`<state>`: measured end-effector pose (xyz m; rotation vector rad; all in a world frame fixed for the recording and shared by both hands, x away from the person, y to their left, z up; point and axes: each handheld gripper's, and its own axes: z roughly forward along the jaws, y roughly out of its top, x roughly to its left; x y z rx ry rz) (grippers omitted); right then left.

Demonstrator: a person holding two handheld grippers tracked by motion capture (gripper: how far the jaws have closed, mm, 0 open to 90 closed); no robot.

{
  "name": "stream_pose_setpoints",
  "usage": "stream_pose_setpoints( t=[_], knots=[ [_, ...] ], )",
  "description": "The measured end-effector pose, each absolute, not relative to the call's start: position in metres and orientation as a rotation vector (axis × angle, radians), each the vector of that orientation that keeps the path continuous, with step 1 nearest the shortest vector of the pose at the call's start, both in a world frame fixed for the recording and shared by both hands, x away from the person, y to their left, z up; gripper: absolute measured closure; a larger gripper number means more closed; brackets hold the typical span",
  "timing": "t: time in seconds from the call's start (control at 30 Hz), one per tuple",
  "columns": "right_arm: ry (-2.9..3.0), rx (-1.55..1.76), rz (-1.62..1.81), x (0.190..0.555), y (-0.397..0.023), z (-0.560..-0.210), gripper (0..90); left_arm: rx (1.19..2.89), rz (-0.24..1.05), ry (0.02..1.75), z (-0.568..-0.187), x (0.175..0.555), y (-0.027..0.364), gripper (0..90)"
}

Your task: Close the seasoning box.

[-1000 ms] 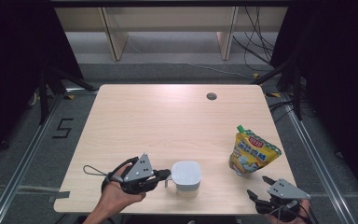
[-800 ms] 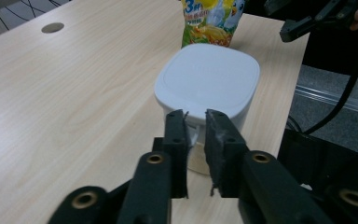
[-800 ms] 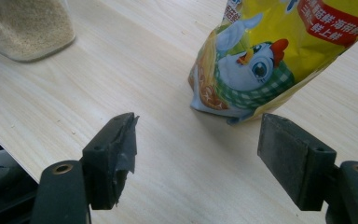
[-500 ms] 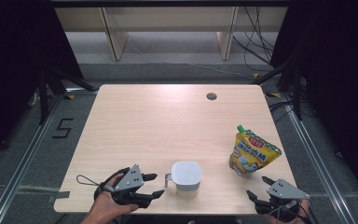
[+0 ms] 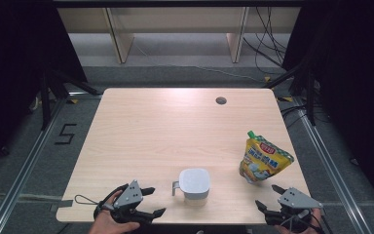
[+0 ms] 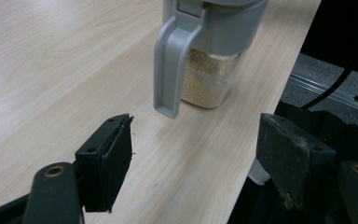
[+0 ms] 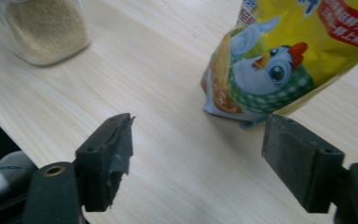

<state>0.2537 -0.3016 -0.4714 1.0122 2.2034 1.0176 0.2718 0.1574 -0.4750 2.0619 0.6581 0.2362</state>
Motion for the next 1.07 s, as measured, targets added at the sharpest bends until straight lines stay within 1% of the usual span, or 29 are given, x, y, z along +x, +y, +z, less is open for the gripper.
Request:
stream_pose_setpoints(
  t=[0.07, 0.1, 0.13, 0.17, 0.2, 0.23, 0.3, 0.33, 0.43, 0.47, 0.6, 0.63, 0.73, 0.8, 0.83, 0.93, 1.03, 1.07],
  knots=[
    [2.219, 1.053, 1.050, 0.252, -0.299, -0.472, 20.2, 2.070, 0.238, 0.644, -0.477, 0.270, 0.158, 25.1],
    [2.228, 1.040, 1.066, 0.253, -0.299, -0.472, 18.5, 2.054, 0.231, 0.670, -0.480, 0.268, 0.157, 24.9],
    [2.228, 1.026, 1.080, 0.253, -0.298, -0.473, 17.8, 2.093, 0.253, 0.656, -0.480, 0.268, 0.160, 24.6],
    [2.236, 1.051, 1.089, 0.252, -0.296, -0.474, 17.4, 2.073, 0.238, 0.669, -0.483, 0.265, 0.159, 24.2],
    [2.248, 1.009, 1.075, 0.253, -0.296, -0.475, 16.9, 2.065, 0.232, 0.668, -0.485, 0.264, 0.158, 23.9],
    [2.256, 1.034, 1.078, 0.251, -0.295, -0.475, 16.7, 2.051, 0.223, 0.685, -0.486, 0.263, 0.158, 23.6],
    [2.261, 1.018, 1.072, 0.251, -0.294, -0.476, 16.8, 2.106, 0.242, 0.671, -0.488, 0.264, 0.162, 22.7],
    [2.266, 1.018, 1.076, 0.250, -0.294, -0.477, 16.7, 2.073, 0.234, 0.676, -0.490, 0.264, 0.161, 22.7],
    [2.283, 1.037, 1.075, 0.248, -0.293, -0.478, 16.8, 2.054, 0.236, 0.703, -0.490, 0.262, 0.162, 22.3],
    [2.287, 1.035, 1.074, 0.248, -0.293, -0.478, 16.8, 2.079, 0.233, 0.692, -0.490, 0.263, 0.163, 22.1],
    [2.291, 1.016, 1.058, 0.248, -0.292, -0.480, 16.9, 2.073, 0.227, 0.698, -0.493, 0.262, 0.160, 21.5],
    [2.293, 1.041, 1.062, 0.247, -0.291, -0.480, 16.9, 2.091, 0.244, 0.690, -0.494, 0.263, 0.161, 21.3],
    [2.299, 1.008, 1.050, 0.249, -0.292, -0.481, 17.0, 2.075, 0.234, 0.699, -0.494, 0.263, 0.161, 21.0],
    [2.311, 1.084, 1.058, 0.245, -0.289, -0.481, 17.0, 2.092, 0.243, 0.694, -0.493, 0.264, 0.162, 21.0],
    [2.310, 1.033, 1.056, 0.248, -0.291, -0.482, 17.1, 2.088, 0.248, 0.690, -0.493, 0.264, 0.162, 21.0],
    [2.305, 1.021, 1.047, 0.249, -0.292, -0.482, 17.2, 2.081, 0.237, 0.707, -0.494, 0.264, 0.161, 21.0],
    [2.310, 1.041, 1.045, 0.248, -0.291, -0.483, 17.3, 2.104, 0.244, 0.687, -0.494, 0.266, 0.163, 21.0],
    [2.316, 1.020, 1.045, 0.249, -0.292, -0.483, 17.4, 2.077, 0.226, 0.706, -0.495, 0.265, 0.161, 21.0]
  ],
)
